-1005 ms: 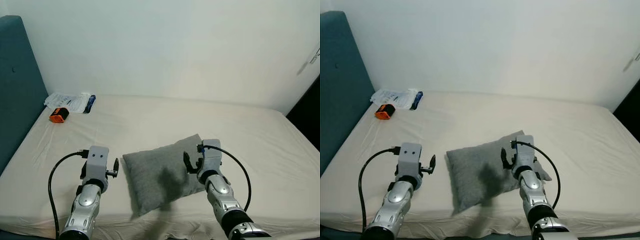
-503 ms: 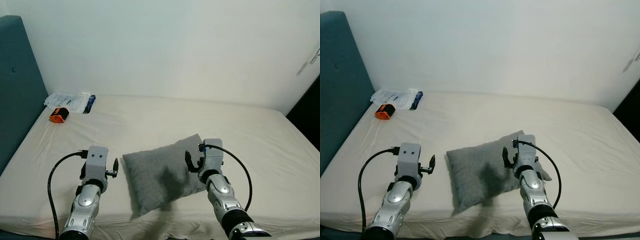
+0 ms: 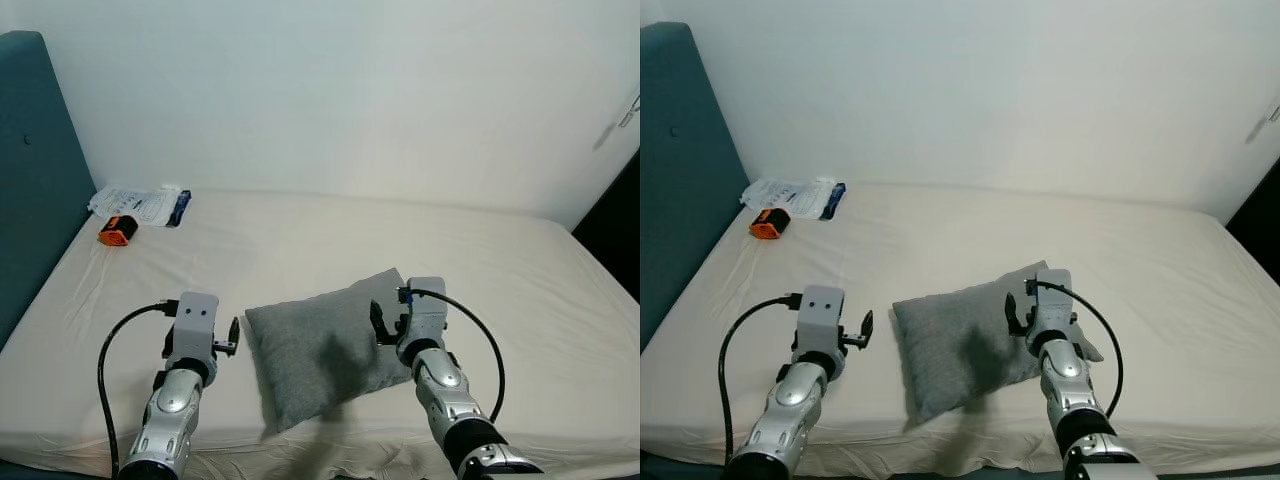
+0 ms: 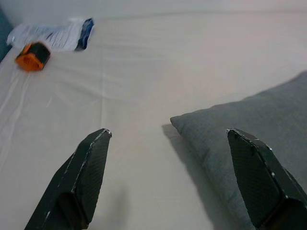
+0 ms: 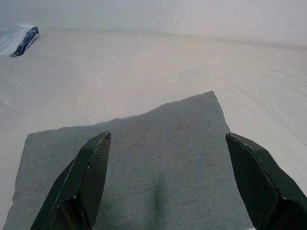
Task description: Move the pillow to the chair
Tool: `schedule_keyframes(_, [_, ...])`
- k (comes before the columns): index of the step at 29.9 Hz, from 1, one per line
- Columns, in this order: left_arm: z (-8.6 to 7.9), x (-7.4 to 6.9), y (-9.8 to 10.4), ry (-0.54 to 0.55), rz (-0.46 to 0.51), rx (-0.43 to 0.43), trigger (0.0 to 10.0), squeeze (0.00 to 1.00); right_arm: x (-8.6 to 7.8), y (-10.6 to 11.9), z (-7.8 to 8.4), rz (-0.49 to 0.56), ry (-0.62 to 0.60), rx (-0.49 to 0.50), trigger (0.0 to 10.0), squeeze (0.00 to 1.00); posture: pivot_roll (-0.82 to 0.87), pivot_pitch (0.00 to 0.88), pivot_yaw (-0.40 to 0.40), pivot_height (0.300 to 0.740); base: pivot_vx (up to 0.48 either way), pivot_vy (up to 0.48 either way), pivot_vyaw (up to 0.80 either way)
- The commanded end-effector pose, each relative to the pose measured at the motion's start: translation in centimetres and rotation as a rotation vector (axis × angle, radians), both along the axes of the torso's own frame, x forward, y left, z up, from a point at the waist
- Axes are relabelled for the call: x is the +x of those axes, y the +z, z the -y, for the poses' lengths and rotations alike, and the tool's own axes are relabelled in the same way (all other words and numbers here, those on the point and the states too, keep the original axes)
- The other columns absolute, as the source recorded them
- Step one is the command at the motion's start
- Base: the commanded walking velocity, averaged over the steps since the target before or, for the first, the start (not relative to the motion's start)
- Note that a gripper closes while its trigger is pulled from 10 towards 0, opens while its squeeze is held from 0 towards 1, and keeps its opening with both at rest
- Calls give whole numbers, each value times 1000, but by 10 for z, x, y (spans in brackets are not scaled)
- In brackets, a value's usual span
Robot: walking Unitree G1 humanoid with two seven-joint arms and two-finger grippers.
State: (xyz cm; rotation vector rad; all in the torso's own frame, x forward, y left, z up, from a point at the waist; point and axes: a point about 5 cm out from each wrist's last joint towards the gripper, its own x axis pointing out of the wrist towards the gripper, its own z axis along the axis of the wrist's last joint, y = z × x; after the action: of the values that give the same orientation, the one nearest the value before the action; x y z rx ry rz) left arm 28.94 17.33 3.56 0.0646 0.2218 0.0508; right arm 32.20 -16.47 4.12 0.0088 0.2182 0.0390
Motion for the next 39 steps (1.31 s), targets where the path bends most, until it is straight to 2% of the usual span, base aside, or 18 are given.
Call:
schedule_keyframes(1, [2, -2, -6, 19, -38, -22, 10000, 0, 1, 2, 5, 7, -14, -4, 10000, 0, 4, 0, -90, 740, 0, 0, 0])
schedule_keyframes(4, [1, -1, -6, 5, -41, 8, 10000, 0, 1, 2, 7, 6, -20, -5, 10000, 0, 6, 0, -93, 740, 0, 0, 0])
schedule_keyframes(17, [0, -1, -5, 12, -25, 20, 10000, 0, 1, 2, 7, 4, -20, 0, 10000, 0, 10, 0, -99, 740, 0, 0, 0])
schedule_keyframes(23, [1, 0, -4, -5, -19, 36, 10000, 0, 2, 1, 5, -7, -15, 57, 10000, 0, 13, 0, -101, 740, 0, 0, 0])
schedule_keyframes(29, [2, 2, -4, -2, -25, 41, 10000, 0, 5, 3, 5, -15, 0, 28, 10000, 0, 20, 0, -109, 740, 0, 0, 0])
schedule_keyframes(39, [1, 0, -3, -7, -20, 53, 10000, 0, 7, 7, 8, -1, -8, 35, 10000, 0, 25, 0, -119, 710, 0, 0, 0])
